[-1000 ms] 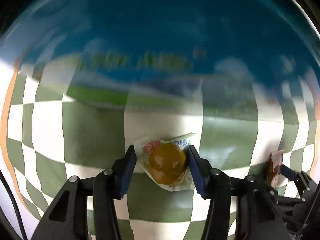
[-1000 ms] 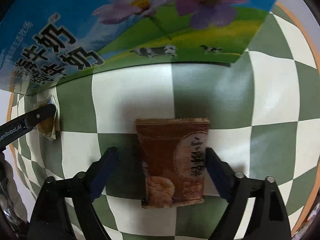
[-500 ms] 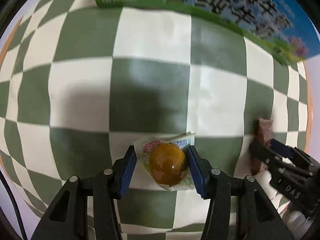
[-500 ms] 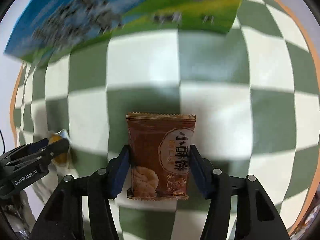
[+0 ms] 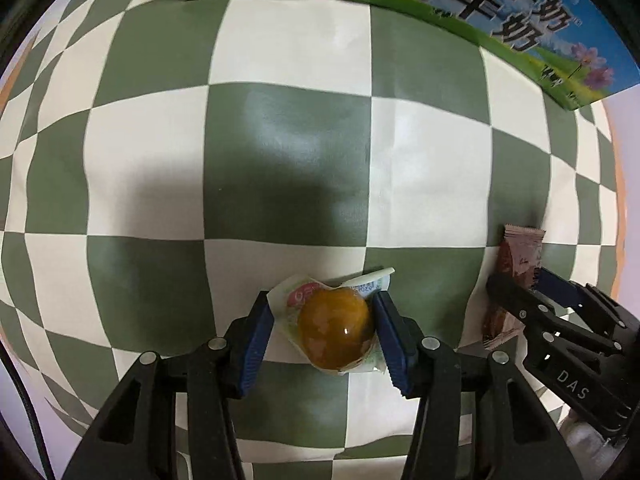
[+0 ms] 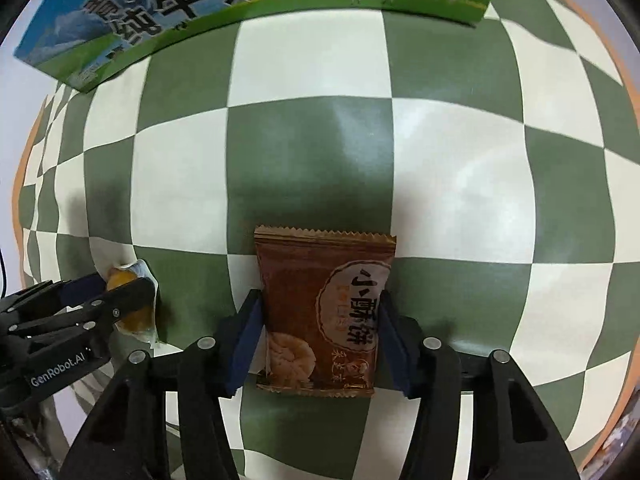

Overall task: Organize snacks
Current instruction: 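Carry both snacks into the box and open both tools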

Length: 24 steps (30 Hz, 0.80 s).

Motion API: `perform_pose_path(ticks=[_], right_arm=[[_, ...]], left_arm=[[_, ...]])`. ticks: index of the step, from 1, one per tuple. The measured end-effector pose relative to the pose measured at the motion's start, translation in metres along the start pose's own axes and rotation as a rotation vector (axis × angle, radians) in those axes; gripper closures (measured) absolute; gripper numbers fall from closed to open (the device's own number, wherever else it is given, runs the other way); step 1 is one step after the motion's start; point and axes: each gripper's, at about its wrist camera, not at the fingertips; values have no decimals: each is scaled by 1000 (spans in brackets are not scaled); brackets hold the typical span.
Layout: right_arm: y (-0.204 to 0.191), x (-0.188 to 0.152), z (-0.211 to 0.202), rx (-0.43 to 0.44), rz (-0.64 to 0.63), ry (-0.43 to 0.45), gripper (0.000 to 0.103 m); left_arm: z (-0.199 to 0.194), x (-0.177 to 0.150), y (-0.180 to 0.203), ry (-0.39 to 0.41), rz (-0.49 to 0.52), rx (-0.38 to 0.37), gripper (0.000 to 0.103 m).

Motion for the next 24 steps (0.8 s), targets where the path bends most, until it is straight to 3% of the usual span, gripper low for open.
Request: perform_pose_path(ticks=[6, 10, 13, 15, 16, 18, 24], right_arm=[[3, 1, -23, 74, 19, 37, 46], [6, 2, -70, 144, 22, 115, 46], [9, 22, -119, 189, 25, 189, 46], [12, 33, -148, 204, 26, 238, 46], [16, 60, -169, 206, 28, 260, 46], [19, 81, -186, 205, 29, 299, 46], [37, 158, -225, 90, 21, 379, 46]], left_arm=[[-51, -9, 8, 96, 1, -70, 55], [-104, 2, 18, 177, 25, -135, 55], [-150, 32, 23, 262, 74, -157, 55], [-177, 56, 30, 321, 117, -127, 55], [-187, 66, 30, 336, 123, -126, 55], [-199, 94, 29, 337, 126, -130, 55], [-192, 163, 29, 304, 125, -72, 55]])
Point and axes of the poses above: each gripper's, at about its wrist camera, not at the fingertips, and z roughly the way its jaws point, y to its right, x to its top, and after that the axes turned 8 degrees about -x, right-handed
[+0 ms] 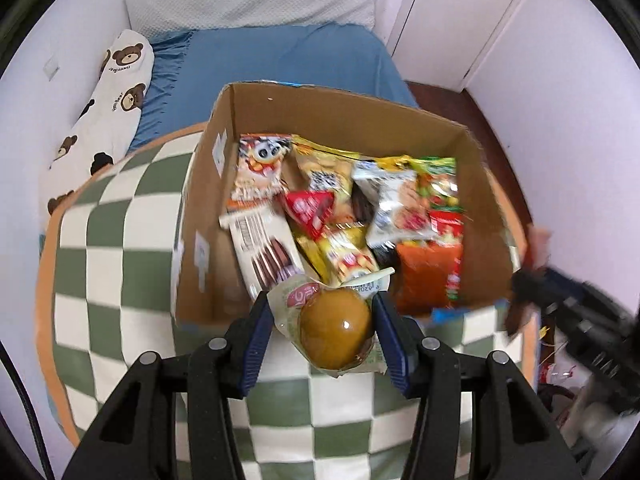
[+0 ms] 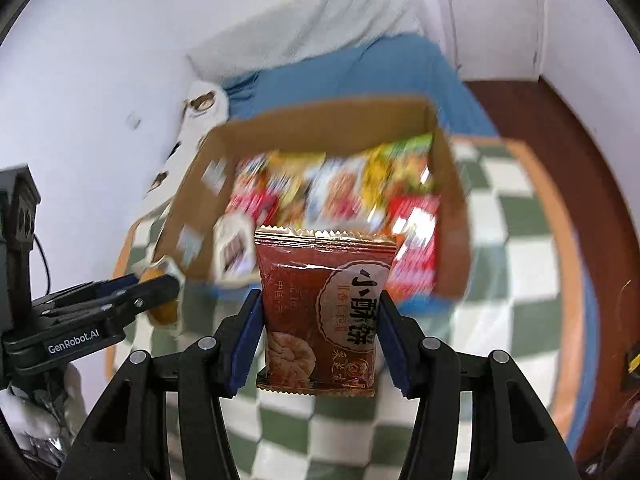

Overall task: Organize snacks
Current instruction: 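Carry both snacks into the box and open both tools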

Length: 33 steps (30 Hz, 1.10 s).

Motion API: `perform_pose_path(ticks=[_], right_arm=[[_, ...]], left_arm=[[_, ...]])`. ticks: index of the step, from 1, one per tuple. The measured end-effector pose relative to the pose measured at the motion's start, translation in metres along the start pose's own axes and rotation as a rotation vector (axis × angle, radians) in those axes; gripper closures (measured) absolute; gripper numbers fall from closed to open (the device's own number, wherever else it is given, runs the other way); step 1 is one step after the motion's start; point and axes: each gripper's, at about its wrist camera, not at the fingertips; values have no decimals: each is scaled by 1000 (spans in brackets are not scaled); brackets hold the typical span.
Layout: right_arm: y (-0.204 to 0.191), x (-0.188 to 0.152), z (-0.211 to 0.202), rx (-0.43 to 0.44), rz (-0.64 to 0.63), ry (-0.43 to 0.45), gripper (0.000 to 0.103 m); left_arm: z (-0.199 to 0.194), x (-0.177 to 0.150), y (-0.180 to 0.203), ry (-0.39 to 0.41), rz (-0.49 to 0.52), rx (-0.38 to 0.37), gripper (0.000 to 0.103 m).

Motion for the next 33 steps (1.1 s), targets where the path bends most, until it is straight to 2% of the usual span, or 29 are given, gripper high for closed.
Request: perform_pose_path(ticks=[6, 11, 14, 15, 16, 17, 18, 19, 25, 33], right_arm=[[12, 70, 32, -61, -32, -33, 45], [11, 103, 70, -100, -46, -79, 45], [10, 114, 98, -141, -61, -114, 40], [12, 116, 106, -149, -53, -135, 34], [16, 118, 117, -151, -33, -164, 18], [19, 118, 123, -156, -20, -178, 8], [21, 117, 126, -160, -11, -180, 3], [23, 116, 128, -169, -7, -178, 3], [29, 102, 127, -178, 4, -173, 3], [24, 86, 107, -208, -6, -125, 3]], left_arm=[[44, 38, -32, -109, -70, 39, 55], [80, 54, -50, -194, -99, 93, 54], [91, 56, -57, -224, -150, 69, 52], [93, 57, -59, -223, -161, 56, 43], [94, 58, -59, -216, -163, 54, 32], [94, 59, -57, -205, -153, 71, 25], [92, 61, -55, -195, -140, 91, 13], [91, 62, -53, -185, -126, 103, 9], [84, 65, -42, -134, -91, 104, 1], [69, 58, -26, -89, -54, 100, 1]])
Point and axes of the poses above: each gripper's, at about its wrist camera, not at the fingertips, and z roughly the way its jaws point, y to its right, x to its top, and after that the axes turned 8 degrees about -x, right-handed
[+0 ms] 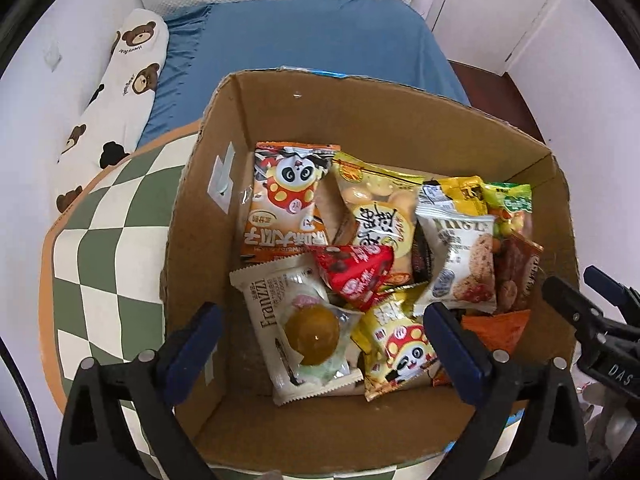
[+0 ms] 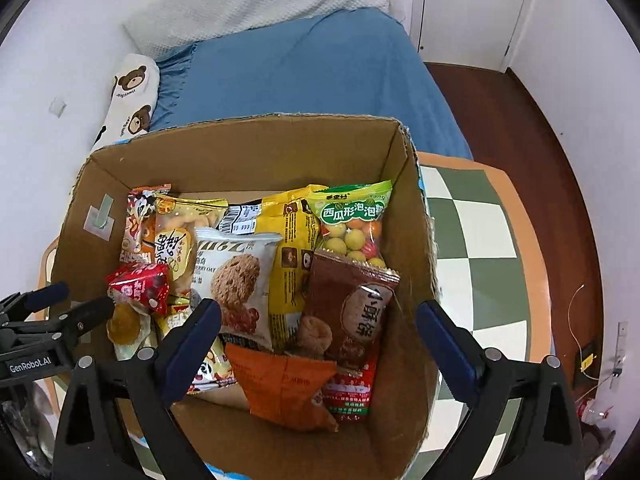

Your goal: Organize snacks

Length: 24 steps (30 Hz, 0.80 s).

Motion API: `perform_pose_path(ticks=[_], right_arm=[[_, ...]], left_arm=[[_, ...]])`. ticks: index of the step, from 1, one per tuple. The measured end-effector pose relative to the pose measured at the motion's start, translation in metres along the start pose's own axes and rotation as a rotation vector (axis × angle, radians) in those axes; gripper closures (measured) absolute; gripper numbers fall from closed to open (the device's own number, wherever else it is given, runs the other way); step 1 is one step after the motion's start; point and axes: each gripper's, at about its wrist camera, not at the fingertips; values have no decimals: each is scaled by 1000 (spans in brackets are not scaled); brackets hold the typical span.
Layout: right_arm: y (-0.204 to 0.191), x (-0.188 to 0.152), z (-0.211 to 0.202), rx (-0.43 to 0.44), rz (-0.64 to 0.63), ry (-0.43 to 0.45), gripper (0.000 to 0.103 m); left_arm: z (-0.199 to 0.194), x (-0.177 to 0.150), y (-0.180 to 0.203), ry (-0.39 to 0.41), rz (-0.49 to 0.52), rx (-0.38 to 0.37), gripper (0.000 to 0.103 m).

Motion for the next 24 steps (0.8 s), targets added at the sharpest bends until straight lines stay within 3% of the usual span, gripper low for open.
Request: perform_pose_path(ticks=[13, 24], right_arm=[[-1, -29, -33, -25, 5, 52, 2], [3, -76, -99, -13, 19, 170, 1]], left_arm=[[-36, -21, 17, 91, 43, 10, 1], [-103, -81, 32, 226, 79, -5, 1]])
Point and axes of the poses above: each gripper's, at about its wrist camera, not at the fingertips, and z roughly the way its jaws point, y to its right, x to its top, and after that the axes turned 8 degrees about -x, right-handed
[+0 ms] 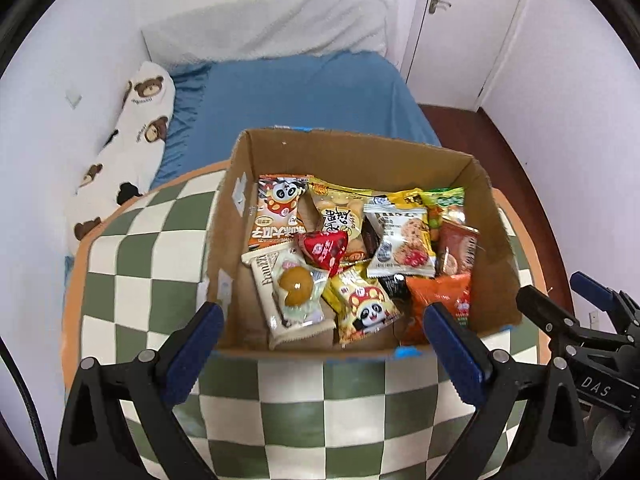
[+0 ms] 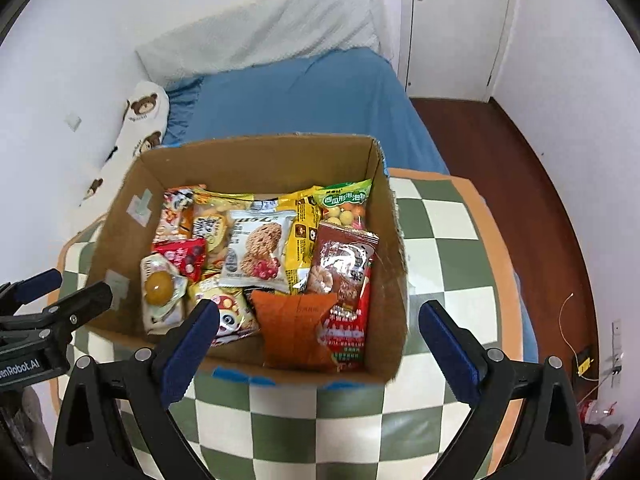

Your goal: Organize snacks

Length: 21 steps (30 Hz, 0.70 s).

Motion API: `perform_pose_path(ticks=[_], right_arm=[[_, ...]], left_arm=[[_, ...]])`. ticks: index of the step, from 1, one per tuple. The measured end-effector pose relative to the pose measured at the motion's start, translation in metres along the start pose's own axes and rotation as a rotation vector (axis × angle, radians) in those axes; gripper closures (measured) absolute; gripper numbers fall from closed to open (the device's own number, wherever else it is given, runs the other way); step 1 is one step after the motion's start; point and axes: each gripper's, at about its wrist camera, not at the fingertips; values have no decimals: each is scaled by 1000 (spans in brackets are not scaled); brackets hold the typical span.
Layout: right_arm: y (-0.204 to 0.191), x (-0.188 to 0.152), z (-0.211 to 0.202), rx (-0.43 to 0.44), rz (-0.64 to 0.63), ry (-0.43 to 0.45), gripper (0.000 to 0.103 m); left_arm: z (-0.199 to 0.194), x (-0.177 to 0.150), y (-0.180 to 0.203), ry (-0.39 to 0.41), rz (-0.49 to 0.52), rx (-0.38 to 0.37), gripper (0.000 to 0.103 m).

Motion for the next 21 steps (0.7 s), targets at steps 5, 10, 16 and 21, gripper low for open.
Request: perform_pose_path(ticks=[5, 10, 16, 21], right_arm=[[4, -27, -47, 16, 7, 65, 1], [7, -55, -91, 30, 10, 116, 1], [7, -91, -151, 40, 7, 194, 0], [8, -110, -192, 37, 8, 252, 0]], left_arm=[[-38, -27, 10, 50, 21, 0, 1], [-76, -56, 19, 106, 35, 21, 1], [-112, -86, 27, 167, 28, 47, 1], [-133, -107, 30, 169, 15, 54, 1]])
Point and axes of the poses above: each gripper's, at about its wrist camera, not at the fingertips, and z roughly the way its jaws point, y to its right, x to its top, and after that the axes turned 8 degrees about -x, right-handed
